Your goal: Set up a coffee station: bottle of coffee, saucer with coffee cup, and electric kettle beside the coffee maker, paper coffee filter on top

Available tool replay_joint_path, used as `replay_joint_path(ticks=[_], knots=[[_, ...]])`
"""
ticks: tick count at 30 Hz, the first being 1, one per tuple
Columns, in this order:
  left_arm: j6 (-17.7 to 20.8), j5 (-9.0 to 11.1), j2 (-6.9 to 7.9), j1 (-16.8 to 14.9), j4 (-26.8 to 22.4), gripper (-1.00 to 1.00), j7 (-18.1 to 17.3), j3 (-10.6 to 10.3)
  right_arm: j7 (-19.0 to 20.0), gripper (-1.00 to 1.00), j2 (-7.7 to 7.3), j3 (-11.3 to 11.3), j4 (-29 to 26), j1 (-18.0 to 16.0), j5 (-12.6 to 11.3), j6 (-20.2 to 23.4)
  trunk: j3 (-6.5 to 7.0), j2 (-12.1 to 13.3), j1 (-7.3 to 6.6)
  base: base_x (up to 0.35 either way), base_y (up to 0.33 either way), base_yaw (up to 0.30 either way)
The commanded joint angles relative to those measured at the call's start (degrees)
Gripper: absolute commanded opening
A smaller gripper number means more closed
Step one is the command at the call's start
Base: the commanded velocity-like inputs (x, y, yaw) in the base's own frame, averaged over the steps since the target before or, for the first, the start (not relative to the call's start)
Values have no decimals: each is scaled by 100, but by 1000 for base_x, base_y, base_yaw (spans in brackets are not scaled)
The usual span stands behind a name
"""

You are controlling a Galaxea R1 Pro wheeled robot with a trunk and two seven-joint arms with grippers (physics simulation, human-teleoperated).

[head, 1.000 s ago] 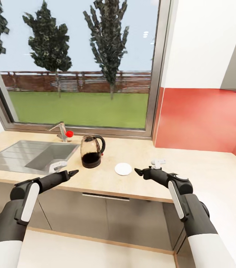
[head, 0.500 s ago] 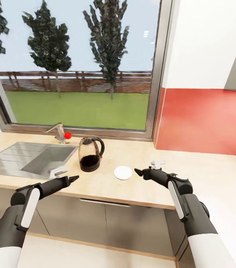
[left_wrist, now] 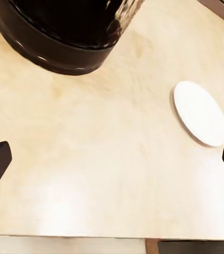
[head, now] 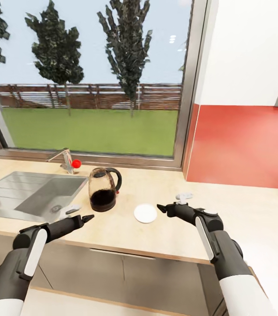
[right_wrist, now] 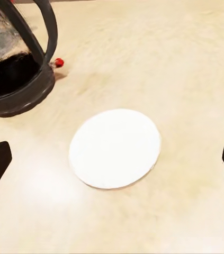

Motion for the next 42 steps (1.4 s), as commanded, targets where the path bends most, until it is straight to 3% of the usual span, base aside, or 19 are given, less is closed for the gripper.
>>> replay_joint_path(ticks=[1, 17, 18, 19, 21, 23, 25, 33, 42], knots=[[33, -6, -2, -6, 12, 100, -29, 9, 5, 100, 2, -4, 9, -6, -18, 36, -13, -12, 6, 296, 0, 0], [31, 38, -51, 3, 407, 100, -32, 4, 5, 100, -1, -4, 160, -6, -18, 36, -13, -12, 6, 106, 0, 0], [31, 232, -45, 3, 635, 100, -35, 5, 5, 100, -3, -2, 317, -6, -15, 36, -13, -12, 6, 14, 0, 0], [13, 573, -24, 3, 1017, 100, -40, -2, 5, 100, -4, -2, 586, -6, -11, 36, -13, -12, 6, 4, 0, 0], [3, 743, -14, 3, 1201, 100, -41, -11, 5, 100, 1, 58, 756, -10, -10, 36, -13, -12, 6, 2, 0, 0], [-3, 853, -7, -1, 1287, 100, -41, -21, 5, 100, 4, 516, 870, -14, -12, 40, -13, -12, 6, 101, 0, 0], [-2, 872, -21, -4, 1305, 100, -41, -53, 5, 100, 12, 707, 922, -14, -21, 282, -13, -12, 6, 208, 0, 0], [-2, 872, -67, 0, 1329, 100, -472, -69, 5, 100, 16, 746, 922, -14, -27, 445, -13, -12, 6, 48, 0, 0], [-11, 854, -88, 0, 1346, 100, -605, -68, 5, 100, 20, 755, 909, -14, -33, 449, -13, -12, 6, 86, -14, 0]])
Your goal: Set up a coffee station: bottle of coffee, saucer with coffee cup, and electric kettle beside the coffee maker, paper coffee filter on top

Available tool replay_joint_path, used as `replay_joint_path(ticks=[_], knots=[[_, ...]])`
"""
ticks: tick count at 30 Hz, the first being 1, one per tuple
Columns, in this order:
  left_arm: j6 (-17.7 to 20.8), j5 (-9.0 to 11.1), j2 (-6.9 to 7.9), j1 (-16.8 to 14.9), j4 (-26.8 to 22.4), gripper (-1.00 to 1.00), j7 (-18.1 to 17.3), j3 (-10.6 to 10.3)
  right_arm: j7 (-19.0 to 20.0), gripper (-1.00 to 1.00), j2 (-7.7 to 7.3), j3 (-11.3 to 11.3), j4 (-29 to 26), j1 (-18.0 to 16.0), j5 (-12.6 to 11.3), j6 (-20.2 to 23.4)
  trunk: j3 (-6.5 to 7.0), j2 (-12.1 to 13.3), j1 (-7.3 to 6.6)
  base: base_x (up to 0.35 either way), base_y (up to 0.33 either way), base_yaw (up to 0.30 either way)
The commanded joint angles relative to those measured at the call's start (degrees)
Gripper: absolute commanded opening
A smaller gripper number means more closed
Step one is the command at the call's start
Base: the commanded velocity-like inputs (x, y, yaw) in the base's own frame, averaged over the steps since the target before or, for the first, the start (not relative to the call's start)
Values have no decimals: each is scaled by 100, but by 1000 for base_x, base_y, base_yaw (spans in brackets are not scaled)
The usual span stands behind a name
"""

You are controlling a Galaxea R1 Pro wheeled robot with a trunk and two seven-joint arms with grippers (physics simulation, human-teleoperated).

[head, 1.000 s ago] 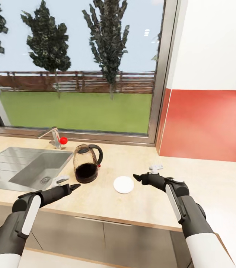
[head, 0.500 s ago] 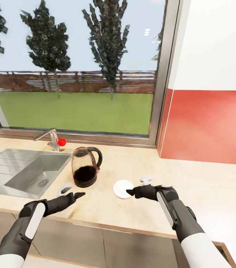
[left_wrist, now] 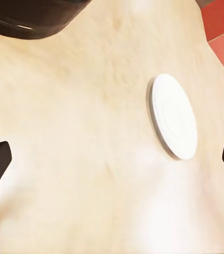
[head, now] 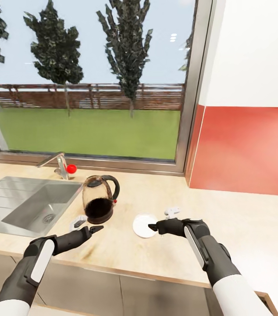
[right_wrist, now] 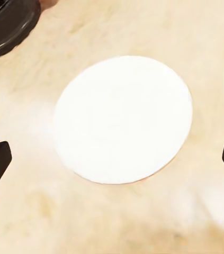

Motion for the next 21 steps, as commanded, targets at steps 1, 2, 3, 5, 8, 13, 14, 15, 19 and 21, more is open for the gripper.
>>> replay_joint_path(ticks=[1, 2, 3, 5, 8, 13, 14, 15, 19, 21], knots=[[36, -1, -3, -5, 0, 100, -23, 10, 2, 100, 1, -2, -5, -5, -18, 34, -13, -12, 6, 225, -47, 0], [37, -1, -4, -4, 1, 100, -24, 11, 2, 100, 1, -2, -5, -5, -19, 34, -13, -12, 6, 196, -37, 0], [38, 0, -5, -4, 2, 100, -25, 14, 2, 100, 2, -2, -5, -5, -19, 34, -13, -12, 6, 130, -24, 0], [40, 1, -6, -3, 3, 100, -27, 16, 2, 100, 2, -1, -7, -5, -16, 34, -13, -12, 6, 68, -13, 0], [39, -5, -6, 29, 3, 100, -31, 12, 2, 100, -1, -1, -8, -5, -14, 34, -13, -12, 6, 29, -5, -3], [40, 1, -7, 144, 3, 100, -50, 15, 2, 100, -5, 0, -13, -5, -14, 34, -13, -12, 6, 5, -1, -163], [41, 1, -7, 152, 3, 100, -50, 16, 2, 100, -6, -1, -17, -5, -15, 34, -13, -12, 6, 0, 0, -117], [41, 1, -13, 170, 5, 100, -54, 17, 2, 100, -4, 2, -18, -5, -18, 34, -13, -12, 6, 0, 0, -60], [41, 1, -47, 239, 15, 100, -61, 14, 2, 100, 1, 12, -16, -5, -20, 34, -13, -12, 6, 0, 0, -25], [41, 5, -77, 310, 19, 100, -70, 11, 2, 100, 2, 15, -15, -5, -21, 34, -13, -12, 6, 0, 0, -5]])
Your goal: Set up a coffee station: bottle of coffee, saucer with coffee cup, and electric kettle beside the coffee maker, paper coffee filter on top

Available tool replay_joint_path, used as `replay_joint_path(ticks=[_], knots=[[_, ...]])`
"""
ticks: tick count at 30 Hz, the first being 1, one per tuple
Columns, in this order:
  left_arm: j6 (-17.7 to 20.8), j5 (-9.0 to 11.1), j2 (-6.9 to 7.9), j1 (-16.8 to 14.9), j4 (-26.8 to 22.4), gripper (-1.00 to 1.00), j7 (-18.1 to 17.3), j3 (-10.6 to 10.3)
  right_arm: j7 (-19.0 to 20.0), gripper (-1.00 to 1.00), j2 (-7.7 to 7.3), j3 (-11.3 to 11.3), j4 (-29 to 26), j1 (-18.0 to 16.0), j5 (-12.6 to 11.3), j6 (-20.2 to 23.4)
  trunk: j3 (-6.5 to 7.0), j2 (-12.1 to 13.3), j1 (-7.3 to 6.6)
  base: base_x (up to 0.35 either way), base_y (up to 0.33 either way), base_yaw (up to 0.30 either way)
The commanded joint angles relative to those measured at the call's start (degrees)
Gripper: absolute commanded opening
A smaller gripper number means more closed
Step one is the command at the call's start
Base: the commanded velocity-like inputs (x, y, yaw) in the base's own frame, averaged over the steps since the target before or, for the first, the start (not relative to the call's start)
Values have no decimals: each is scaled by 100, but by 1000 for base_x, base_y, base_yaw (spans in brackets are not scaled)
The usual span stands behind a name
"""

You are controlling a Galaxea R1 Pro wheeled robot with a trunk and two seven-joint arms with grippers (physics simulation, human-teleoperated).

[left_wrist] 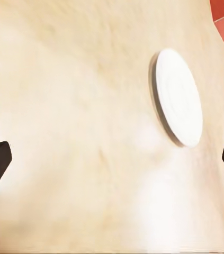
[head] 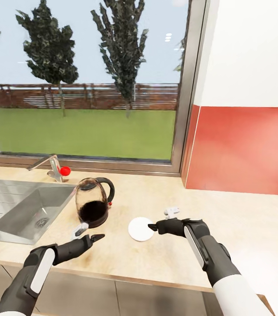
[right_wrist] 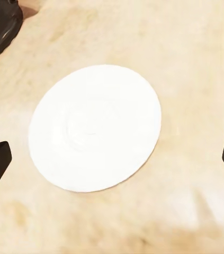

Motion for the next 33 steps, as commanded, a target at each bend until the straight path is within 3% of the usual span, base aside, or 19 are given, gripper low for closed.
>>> replay_joint_path(ticks=[1, 5, 14, 18, 24, 29, 33], knots=[[35, 0, -5, 3, -1, 100, -31, 10, 1, 100, 1, -2, -5, -5, -19, 34, -13, -13, 4, 0, 0, -3], [35, 3, -17, 31, -5, 100, -362, 9, 1, 100, 1, -1, -5, -5, -20, 34, -13, -13, 4, 0, 0, 0], [35, 28, -19, 34, -16, 100, -757, 25, 1, 100, 1, 0, 1, -5, -26, 34, -13, -13, 4, 0, 0, 0], [35, 30, -14, 34, -9, 100, -1370, 32, 6, 100, 11, -8, -5, -5, -51, 34, -13, -13, 4, 0, 0, 0], [19, 14, -18, 34, -2, 100, -1464, 27, 9, 100, 32, -36, -54, -5, -113, 40, -13, -13, 4, 5, 0, 0], [17, 13, -19, 34, 0, 100, -1471, 26, 10, 100, 36, -43, -67, -5, -380, 48, -13, -13, 4, 184, 0, 0], [17, 12, -19, 34, 0, 100, -1472, 26, 10, 100, 30, -44, -53, -5, -431, 51, -13, -13, 4, 136, 0, 0]])
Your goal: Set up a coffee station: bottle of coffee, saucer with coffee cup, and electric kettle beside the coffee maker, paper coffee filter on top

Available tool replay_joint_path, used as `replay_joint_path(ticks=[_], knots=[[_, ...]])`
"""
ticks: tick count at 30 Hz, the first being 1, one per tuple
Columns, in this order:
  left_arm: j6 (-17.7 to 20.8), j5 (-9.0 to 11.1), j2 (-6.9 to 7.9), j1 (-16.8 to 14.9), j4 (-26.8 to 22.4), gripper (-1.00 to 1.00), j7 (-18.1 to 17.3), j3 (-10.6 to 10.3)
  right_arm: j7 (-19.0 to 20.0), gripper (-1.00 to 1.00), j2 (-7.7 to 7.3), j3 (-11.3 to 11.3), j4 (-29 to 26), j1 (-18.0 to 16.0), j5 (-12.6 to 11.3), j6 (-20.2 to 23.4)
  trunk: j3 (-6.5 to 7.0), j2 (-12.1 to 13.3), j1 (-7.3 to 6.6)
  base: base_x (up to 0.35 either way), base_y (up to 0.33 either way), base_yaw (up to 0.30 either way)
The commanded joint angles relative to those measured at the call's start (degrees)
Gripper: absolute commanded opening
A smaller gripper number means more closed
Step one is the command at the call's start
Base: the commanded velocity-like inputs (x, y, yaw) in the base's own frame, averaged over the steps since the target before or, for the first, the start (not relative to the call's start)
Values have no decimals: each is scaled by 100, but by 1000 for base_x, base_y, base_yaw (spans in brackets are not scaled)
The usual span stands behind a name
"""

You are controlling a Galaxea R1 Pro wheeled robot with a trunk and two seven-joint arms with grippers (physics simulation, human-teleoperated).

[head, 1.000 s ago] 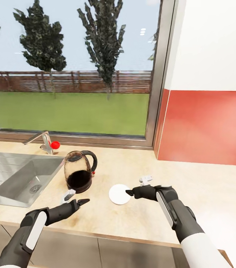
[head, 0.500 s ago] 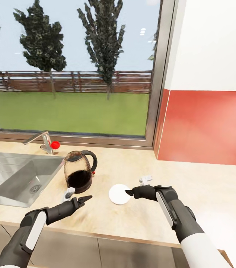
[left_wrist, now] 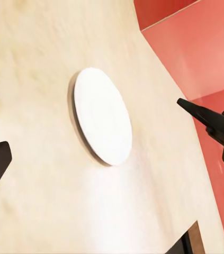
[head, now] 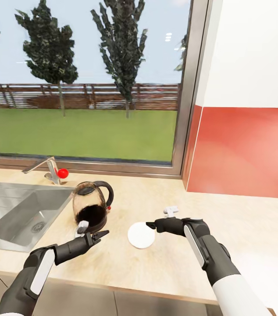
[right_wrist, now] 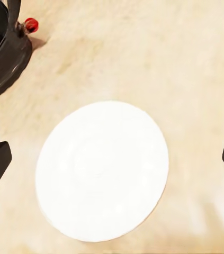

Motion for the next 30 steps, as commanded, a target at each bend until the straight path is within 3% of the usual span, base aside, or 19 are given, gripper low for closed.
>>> replay_joint_path(ticks=[1, 13, 19, 23, 30], knots=[[27, 1, -1, -5, -1, 100, -17, 7, -23, 100, -1, -1, -3, -5, -64, 41, -13, -12, 4, 49, 0, 0], [21, 13, -36, -5, 342, 100, -51, -3, -23, 100, -2, 1, 1, -5, -69, 42, -13, -12, 4, 31, 0, 0], [11, 2, -208, -5, 433, 100, -391, -5, -24, 100, -2, 10, 1, -5, -67, 42, -13, -12, 4, 22, 0, 0], [17, 17, -251, -5, 438, 100, -433, -10, -28, 100, -2, 22, 1, -5, -67, 42, -13, -12, 4, 1, 0, 0], [15, 132, -452, -13, 439, 100, -463, 5, -31, 100, -7, 25, 1, -5, -55, 50, -13, -12, 4, 0, 0, 0]])
